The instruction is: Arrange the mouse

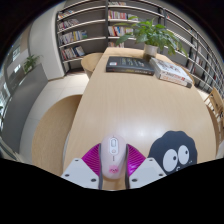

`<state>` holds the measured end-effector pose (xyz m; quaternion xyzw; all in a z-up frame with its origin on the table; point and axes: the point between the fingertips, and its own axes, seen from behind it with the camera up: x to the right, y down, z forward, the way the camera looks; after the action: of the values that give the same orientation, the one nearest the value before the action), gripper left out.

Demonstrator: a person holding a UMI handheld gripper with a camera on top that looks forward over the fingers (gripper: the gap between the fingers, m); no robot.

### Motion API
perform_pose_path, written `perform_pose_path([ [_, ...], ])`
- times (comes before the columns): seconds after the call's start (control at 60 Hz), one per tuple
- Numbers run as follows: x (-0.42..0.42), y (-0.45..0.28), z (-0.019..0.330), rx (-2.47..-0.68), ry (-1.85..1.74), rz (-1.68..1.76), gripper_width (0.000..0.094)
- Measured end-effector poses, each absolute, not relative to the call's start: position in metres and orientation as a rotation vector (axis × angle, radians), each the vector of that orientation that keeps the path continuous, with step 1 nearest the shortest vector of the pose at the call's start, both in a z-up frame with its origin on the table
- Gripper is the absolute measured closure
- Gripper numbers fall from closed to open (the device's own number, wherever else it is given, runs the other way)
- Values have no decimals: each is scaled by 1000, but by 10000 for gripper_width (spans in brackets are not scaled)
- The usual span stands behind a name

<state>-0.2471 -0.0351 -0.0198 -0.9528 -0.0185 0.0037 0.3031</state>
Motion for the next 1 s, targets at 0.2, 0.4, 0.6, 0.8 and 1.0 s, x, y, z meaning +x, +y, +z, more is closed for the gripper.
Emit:
perform_pose_path([
  [0.2,-252,-28,40,-2451,-142,36,635],
  [0.4,-204,20,203,-2176,-139,-17,638],
  [0.6,-105,13,252,-2085,-58,-88,637],
  [0.8,-42,-31,127,-2303,-12,-94,634],
  [1.0,-37,-72,16,-2490,-15,-68,605],
])
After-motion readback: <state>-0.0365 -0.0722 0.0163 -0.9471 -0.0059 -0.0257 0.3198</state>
